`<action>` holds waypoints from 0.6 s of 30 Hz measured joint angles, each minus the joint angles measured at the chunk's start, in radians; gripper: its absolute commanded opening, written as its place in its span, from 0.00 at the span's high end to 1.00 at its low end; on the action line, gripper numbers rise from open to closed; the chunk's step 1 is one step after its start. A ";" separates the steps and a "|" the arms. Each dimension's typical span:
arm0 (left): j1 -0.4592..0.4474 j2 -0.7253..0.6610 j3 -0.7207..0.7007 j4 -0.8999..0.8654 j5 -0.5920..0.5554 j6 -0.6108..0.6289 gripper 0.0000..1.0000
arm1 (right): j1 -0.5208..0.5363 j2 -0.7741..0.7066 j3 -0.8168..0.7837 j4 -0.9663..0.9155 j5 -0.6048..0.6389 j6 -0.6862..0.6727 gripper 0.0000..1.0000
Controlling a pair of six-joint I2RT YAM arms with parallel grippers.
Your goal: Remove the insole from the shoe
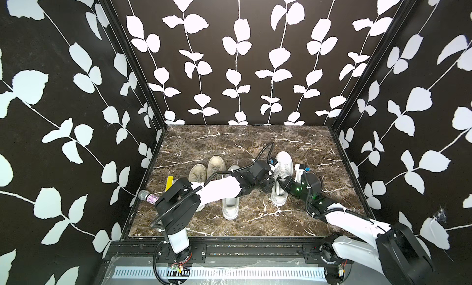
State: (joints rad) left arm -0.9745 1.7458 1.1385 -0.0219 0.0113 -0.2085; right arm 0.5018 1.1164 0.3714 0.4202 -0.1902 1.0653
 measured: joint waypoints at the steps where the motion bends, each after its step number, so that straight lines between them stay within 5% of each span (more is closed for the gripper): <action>1: 0.003 0.006 0.006 -0.008 0.006 0.001 0.59 | 0.001 0.000 0.000 0.000 0.003 0.000 1.00; 11: 0.015 0.078 0.091 -0.082 0.019 -0.020 0.48 | 0.024 0.010 0.000 0.012 0.047 0.000 1.00; 18: 0.015 0.156 0.188 -0.141 0.020 -0.050 0.72 | 0.029 0.010 0.000 0.010 0.079 -0.003 1.00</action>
State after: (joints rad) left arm -0.9592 1.9022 1.3262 -0.1627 0.0315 -0.2588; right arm 0.5308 1.1259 0.3714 0.4301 -0.1112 1.0626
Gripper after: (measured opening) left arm 0.345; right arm 0.049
